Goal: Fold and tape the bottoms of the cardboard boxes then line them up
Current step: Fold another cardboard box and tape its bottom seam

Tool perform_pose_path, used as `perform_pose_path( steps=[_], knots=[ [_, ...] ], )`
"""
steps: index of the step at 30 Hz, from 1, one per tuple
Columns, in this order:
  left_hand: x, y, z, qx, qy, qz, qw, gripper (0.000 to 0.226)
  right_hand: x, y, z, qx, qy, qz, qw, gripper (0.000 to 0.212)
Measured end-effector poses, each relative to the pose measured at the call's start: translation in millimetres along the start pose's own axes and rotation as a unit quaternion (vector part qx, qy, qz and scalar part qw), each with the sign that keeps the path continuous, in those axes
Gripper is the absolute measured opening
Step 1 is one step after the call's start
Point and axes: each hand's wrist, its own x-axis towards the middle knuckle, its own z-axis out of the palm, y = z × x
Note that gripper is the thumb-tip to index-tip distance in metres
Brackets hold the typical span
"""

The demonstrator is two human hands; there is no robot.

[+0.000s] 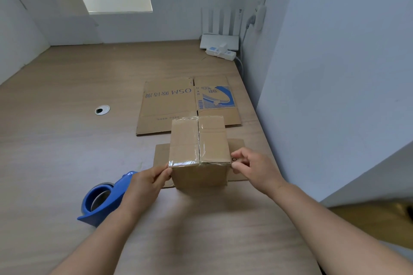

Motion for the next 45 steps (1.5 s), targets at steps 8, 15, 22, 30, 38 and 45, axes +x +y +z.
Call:
perform_pose_path(
  steps=[8,15,22,30,38,45],
  knots=[
    [-6.2,14.0,9.3,0.034,0.096,-0.017,0.995,0.019,1.1,-3.0,4.7,0.115,-0.016,0.064,0.991,0.014],
    [8.0,11.1,-0.4,0.057,0.071,0.002,0.996,0.015,23.7,-8.1,-6.0,-0.131,-0.057,-0.061,0.988,0.012],
    [10.3,12.6,1.7,0.101,0.075,0.039,0.991,0.015,19.2,4.8,12.6,-0.215,0.058,-0.197,0.955,0.029],
    [5.2,26.1,10.0,0.107,0.103,0.012,0.989,0.020,26.2,-16.4,13.8,-0.339,0.028,-0.067,0.938,0.052],
    [9.9,16.4,5.1,0.028,0.069,-0.013,0.997,0.020,24.7,-6.3,11.1,-0.235,-0.011,-0.107,0.966,0.030],
    [5.8,6.0,4.8,-0.044,0.054,-0.013,0.997,0.015,15.2,1.1,9.6,-0.179,-0.020,-0.102,0.978,0.017]
  ],
)
